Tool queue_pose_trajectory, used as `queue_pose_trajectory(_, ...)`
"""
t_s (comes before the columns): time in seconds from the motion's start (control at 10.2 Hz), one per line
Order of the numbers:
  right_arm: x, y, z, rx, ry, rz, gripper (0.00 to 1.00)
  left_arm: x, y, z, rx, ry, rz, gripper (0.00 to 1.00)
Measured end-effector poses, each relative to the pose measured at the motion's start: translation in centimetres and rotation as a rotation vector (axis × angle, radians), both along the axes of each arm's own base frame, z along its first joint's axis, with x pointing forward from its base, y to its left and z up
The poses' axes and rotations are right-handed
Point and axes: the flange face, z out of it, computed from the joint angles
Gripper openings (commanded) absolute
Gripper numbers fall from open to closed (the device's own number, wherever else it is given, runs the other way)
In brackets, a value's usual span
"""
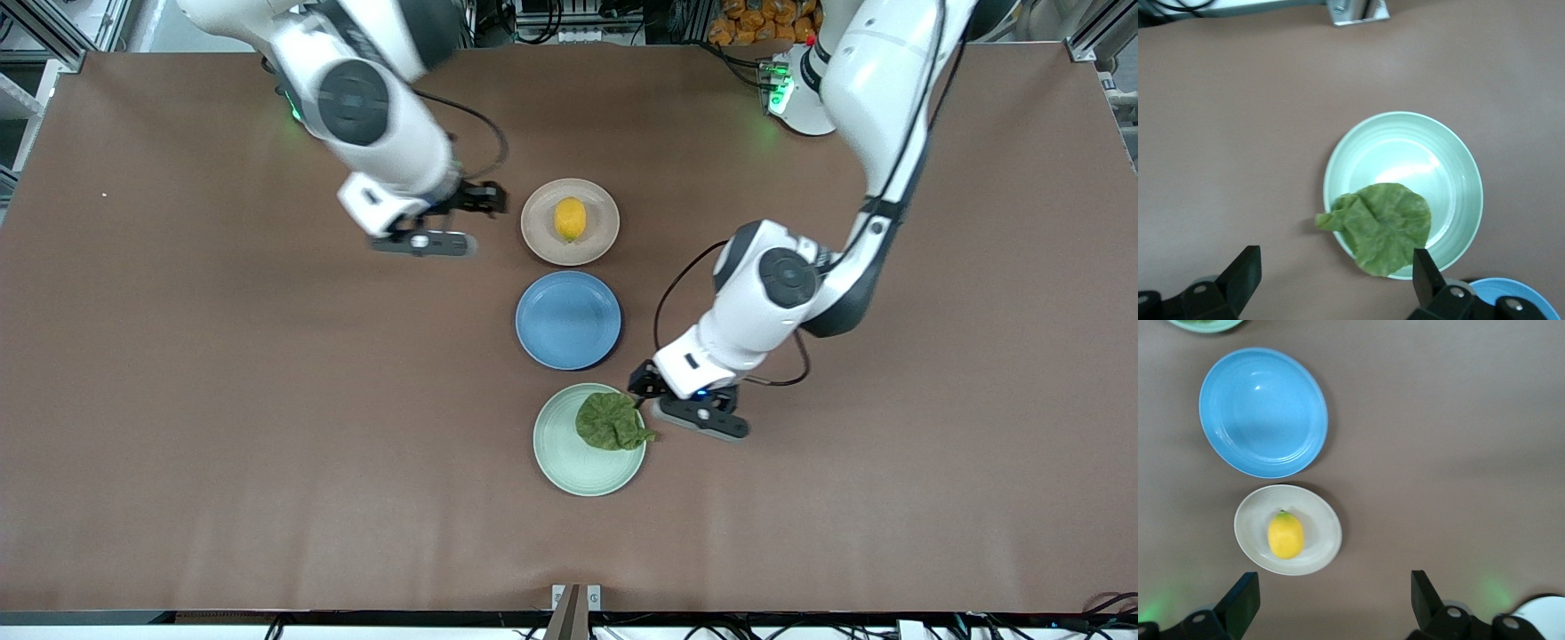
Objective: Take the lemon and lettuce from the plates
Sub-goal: 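Lower both grippers and close the right on lemon, left on lettuce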
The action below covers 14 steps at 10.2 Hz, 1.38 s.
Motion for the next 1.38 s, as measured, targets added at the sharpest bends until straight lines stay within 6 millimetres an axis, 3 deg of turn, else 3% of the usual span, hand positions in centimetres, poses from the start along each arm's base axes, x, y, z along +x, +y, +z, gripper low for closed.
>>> queue_pose_trajectory(0.3,-5.0,6.7,-7.9,-0.024,-0.025,-0.056,1.00,-0.9,-2.9,-2.8,0.025,-0.107,-0.104,1.00)
queue_pose_trajectory(0.49,-6.9,9.2,-12.1,-0.041,-0.020,-0.052,1.00,-2.0,-4.7,-7.1,0.002,-0.149,-0.139,1.00)
queue_pose_trajectory(0.69,-7.9,10.7,-14.8,-0.049,-0.022,-0.056,1.00,-2.5,-4.9,-11.5,-0.003,-0.168,-0.171,1.00)
queue_pose_trajectory(0.79,-8.6,11.4,-16.5,-0.050,-0.027,-0.057,1.00,-2.4,-4.7,-12.6,0.003,-0.167,-0.179,1.00)
queue_pose_trajectory(1.08,-11.1,12.0,-21.5,-0.033,-0.063,-0.051,1.00,-2.2,-4.6,-13.0,0.007,-0.169,-0.183,1.00)
queue_pose_trajectory(1.38,-11.5,11.5,-22.7,-0.049,-0.056,-0.050,1.00,-2.6,-5.0,-13.6,0.009,-0.162,-0.191,1.00)
